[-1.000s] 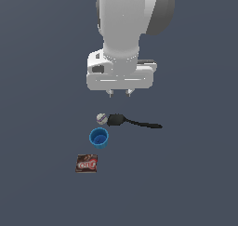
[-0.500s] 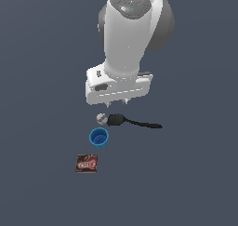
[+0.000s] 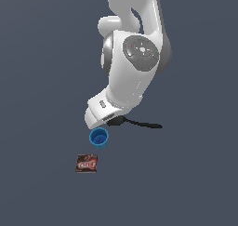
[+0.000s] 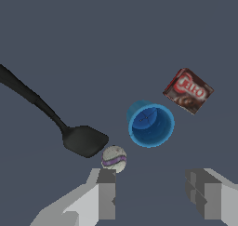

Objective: Pick up a designated object from a clutter of objects.

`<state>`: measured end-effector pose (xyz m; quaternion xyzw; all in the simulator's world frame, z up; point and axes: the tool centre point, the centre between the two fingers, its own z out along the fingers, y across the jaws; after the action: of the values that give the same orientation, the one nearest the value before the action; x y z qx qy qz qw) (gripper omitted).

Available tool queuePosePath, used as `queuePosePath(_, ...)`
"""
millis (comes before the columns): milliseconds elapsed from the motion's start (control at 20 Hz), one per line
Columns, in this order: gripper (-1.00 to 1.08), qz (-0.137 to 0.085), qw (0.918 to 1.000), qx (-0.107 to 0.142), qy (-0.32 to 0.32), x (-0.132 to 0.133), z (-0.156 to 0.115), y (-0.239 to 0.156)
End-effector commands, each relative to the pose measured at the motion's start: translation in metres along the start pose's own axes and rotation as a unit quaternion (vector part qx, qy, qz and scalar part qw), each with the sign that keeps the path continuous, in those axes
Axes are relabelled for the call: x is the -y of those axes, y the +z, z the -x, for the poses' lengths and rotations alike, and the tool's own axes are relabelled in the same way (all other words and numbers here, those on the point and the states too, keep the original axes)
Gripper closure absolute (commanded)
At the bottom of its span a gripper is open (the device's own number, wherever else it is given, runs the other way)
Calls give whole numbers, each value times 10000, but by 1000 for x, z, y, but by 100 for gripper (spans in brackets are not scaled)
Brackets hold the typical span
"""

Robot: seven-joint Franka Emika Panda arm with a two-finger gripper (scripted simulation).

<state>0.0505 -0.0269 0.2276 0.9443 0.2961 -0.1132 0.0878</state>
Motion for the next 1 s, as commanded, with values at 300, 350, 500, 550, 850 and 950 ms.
queuePosePath(300,-20,300,9870,637,-1447,-23,-20,44)
queuePosePath(350,-20,326,9838,715,-1614,-25,-23,49)
queuePosePath(500,-20,395,9720,954,-2109,-32,-29,65)
queuePosePath(550,-20,415,9674,1035,-2273,-35,-31,71)
queuePosePath(850,-20,489,9362,1484,-3149,-47,-42,101)
queuePosePath(950,-20,499,9263,1604,-3371,-50,-44,109)
